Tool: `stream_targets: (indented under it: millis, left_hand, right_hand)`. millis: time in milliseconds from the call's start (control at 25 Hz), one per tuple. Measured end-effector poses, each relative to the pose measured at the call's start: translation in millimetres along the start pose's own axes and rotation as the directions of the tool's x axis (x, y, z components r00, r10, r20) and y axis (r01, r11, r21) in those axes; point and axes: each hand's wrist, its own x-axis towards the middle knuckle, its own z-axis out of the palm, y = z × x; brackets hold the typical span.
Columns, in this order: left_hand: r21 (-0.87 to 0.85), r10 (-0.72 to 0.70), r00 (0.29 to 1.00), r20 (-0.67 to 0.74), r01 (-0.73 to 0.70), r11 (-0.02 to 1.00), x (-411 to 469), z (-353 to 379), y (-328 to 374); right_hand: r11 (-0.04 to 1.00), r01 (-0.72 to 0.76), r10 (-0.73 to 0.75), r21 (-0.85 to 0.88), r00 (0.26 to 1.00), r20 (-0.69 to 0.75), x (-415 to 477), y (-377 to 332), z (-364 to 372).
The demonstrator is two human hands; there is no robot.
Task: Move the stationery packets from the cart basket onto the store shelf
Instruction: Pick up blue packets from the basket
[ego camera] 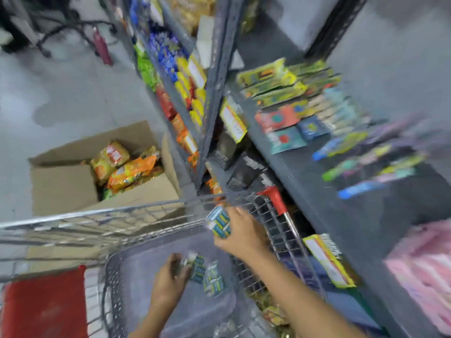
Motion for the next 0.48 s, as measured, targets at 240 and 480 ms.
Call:
stream_targets:
  millis: [240, 480]
  left_hand:
    - [-0.358, 0.271, 0.946, 0.176, -0.194, 0.913, -67, 15, 138]
    - [-0.456, 0.584, 0.753, 0.303, -0.424, 0.783, -176, 61, 253]
  right_hand:
    - [0.980, -0.147, 0.187, 0.135, 0.912, -0.364, -112, 35, -154]
    - [0.891, -0.344, 0.454, 0.297, 0.695, -0.557, -245, 98, -246]
